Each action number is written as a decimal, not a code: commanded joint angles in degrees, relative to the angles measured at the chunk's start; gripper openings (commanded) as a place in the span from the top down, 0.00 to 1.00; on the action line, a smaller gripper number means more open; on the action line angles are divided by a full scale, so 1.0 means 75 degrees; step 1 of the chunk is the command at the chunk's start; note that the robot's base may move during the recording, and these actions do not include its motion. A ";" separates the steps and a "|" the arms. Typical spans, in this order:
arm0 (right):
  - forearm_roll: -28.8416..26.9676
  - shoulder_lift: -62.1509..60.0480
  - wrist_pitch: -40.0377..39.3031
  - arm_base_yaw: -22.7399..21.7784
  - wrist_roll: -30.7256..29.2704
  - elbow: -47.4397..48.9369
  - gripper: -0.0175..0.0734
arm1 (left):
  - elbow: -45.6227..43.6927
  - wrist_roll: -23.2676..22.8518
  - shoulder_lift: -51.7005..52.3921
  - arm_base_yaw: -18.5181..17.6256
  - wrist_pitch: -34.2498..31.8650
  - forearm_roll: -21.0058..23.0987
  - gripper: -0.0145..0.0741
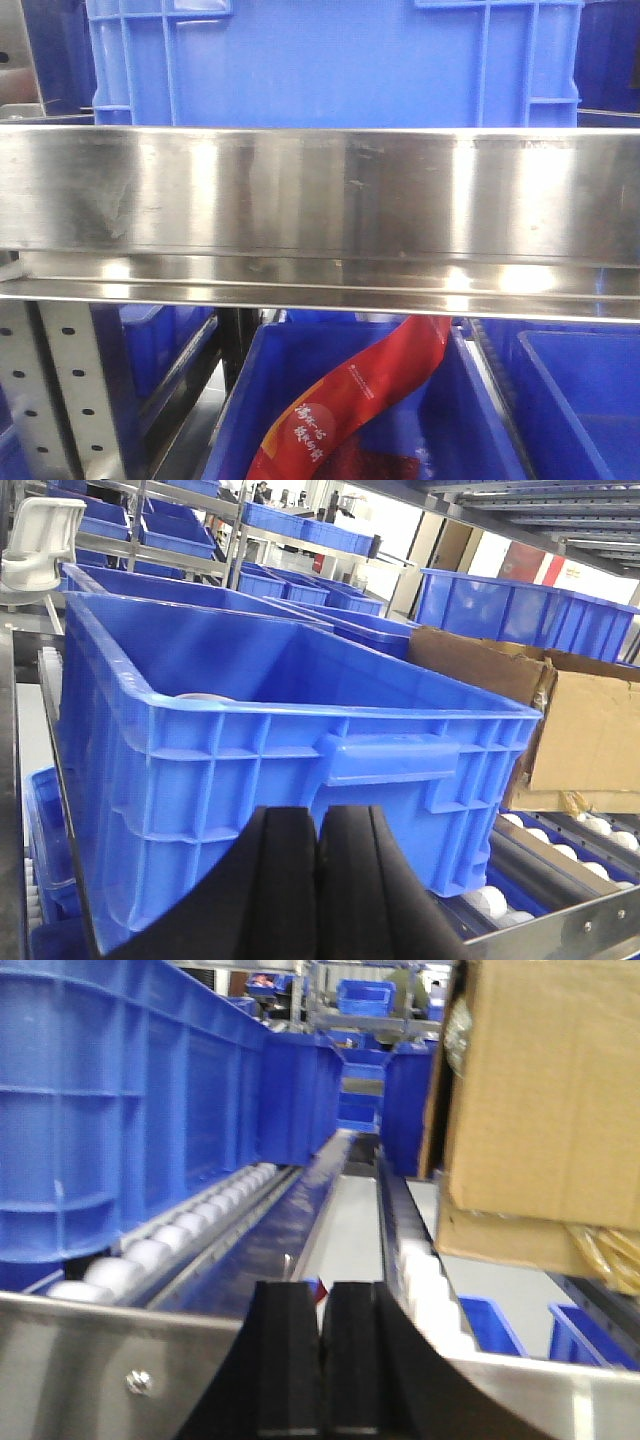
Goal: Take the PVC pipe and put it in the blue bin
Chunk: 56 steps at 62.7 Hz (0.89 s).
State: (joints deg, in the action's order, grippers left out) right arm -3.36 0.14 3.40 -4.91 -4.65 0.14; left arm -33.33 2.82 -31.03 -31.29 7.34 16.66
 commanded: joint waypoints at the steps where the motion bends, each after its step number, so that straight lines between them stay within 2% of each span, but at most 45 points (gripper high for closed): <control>1: 0.0027 -0.0019 0.0176 -0.0167 -0.0059 -0.0019 0.99 | -0.0004 -0.0053 0.0042 0.0026 -0.0130 0.0032 0.96; 15: 0.0027 -0.0019 -0.0374 -0.0321 -0.0059 -0.0019 0.99 | -0.0004 -0.0053 0.0042 0.0026 -0.0140 0.0032 0.96; 56: 0.0027 -0.0019 -0.0353 -0.0321 -0.0059 -0.0019 0.99 | -0.0004 -0.0053 0.0042 0.0026 -0.0140 0.0032 0.96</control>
State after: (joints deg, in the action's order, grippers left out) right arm -3.36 0.14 2.21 -7.11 -4.76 0.00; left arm -33.33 2.82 -31.03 -31.29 7.34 16.66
